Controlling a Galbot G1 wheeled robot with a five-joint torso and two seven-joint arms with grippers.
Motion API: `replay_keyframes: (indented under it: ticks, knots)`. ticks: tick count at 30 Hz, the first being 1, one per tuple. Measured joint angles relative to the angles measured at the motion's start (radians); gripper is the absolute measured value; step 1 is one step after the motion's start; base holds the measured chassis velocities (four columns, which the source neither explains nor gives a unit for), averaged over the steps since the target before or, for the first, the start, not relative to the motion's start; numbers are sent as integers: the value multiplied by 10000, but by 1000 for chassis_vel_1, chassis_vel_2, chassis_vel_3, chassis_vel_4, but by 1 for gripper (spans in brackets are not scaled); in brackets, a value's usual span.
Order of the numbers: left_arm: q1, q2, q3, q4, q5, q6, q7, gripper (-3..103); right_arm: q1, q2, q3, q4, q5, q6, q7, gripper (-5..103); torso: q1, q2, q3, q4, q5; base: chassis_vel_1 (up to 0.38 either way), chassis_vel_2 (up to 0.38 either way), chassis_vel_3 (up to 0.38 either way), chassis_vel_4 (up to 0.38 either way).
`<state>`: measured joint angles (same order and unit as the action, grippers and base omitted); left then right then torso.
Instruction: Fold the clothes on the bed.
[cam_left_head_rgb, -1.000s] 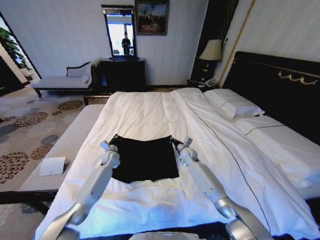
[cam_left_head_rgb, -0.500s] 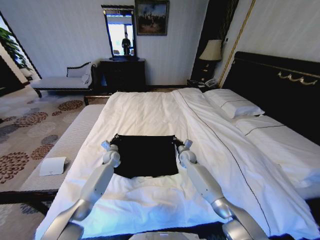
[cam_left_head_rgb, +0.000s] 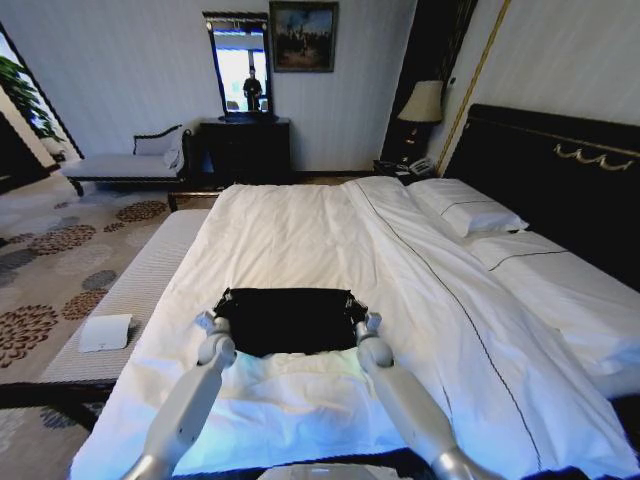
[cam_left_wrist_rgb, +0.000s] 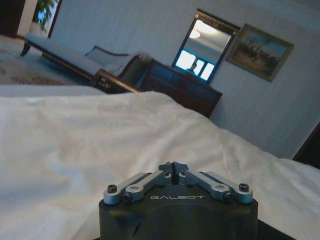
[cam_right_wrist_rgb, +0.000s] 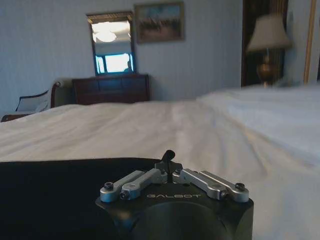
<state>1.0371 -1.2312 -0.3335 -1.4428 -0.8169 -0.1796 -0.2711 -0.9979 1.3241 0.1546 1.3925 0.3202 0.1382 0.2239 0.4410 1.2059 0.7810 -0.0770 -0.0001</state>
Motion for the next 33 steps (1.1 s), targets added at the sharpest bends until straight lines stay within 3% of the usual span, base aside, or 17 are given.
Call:
replay_keyframes:
  ticks: [1, 5, 11, 18, 33]
  knots:
    - [0, 0, 0, 0, 0, 0, 0, 1, 0, 0, 0, 0, 0, 0, 0, 0, 0, 0, 0, 0, 0, 0, 0, 0, 0]
    - [839, 138, -286, -732, 343, -209, 115, 1, -669, -6, 135, 574, -1464, 509, 136, 0, 0, 1, 0, -1, 1, 0, 0, 0, 0]
    - [1361, 279, -433, -1035, 436, -308, 137, 1, -1494, 7, 256, 894, -2070, 876, 233, 0, 2, 1, 2, 0, 0, 0, 0, 0, 0]
    - [1869, 286, -426, -1321, 603, -381, 183, 1, -2621, 123, 339, 1212, -2339, 1111, 285, 0, 1, 1, 0, -1, 0, 0, 0, 0, 0]
    - [2438, 448, -435, -1463, 1303, -480, 143, 1, -3012, 91, 394, 1620, -2259, 1095, 369, 0, 2, -1, 2, 1, 0, 0, 0, 0, 0]
